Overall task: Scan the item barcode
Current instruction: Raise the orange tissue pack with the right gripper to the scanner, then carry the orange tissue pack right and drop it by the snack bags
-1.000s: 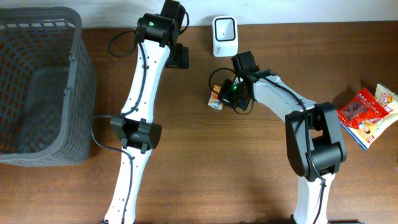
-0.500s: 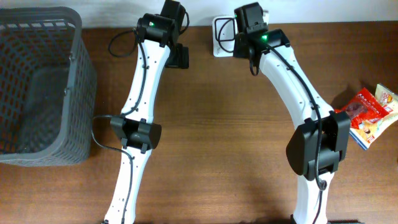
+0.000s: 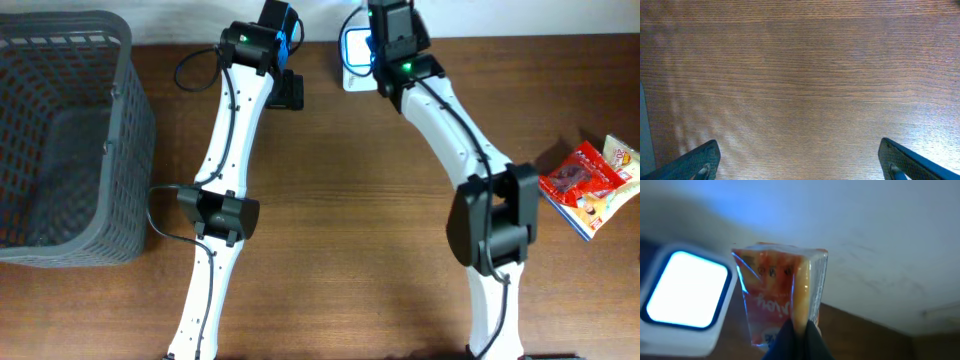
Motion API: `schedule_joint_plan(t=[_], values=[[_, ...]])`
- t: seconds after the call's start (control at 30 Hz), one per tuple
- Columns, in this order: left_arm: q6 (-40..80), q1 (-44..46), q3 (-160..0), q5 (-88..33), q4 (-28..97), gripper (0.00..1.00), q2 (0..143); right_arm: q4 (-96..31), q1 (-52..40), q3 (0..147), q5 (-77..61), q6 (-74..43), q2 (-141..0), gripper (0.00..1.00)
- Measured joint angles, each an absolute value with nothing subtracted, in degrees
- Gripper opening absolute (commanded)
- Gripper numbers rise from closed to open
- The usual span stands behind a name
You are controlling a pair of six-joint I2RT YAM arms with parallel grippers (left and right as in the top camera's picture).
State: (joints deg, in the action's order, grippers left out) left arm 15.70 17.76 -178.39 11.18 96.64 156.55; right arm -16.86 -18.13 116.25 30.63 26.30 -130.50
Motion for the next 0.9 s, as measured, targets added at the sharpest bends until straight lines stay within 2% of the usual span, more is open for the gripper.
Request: schedule_joint_plan(t=[0.1, 0.23, 0.63, 0.9], values=[[15.7, 17.2, -178.4, 11.2, 96.7, 0.99, 156.6, -16.2, -19.0, 116.2, 30.6, 33.2, -132.9, 0.04], [15.7, 16.3, -178.4, 11.2, 96.7, 0.99, 156.6, -15.5, -20.1, 116.2, 29.9, 36.4, -133.3, 0.04], [15.7, 16.0, -178.4, 11.2, 96.7, 0.99, 156.6, -15.7, -20.7, 116.2, 28.7, 38.0, -133.3, 0.04], [15.7, 16.0, -178.4, 11.2, 96.7, 0.99, 156.6, -17.8, -20.7, 116.2, 35.5, 36.7, -133.2, 0.04]])
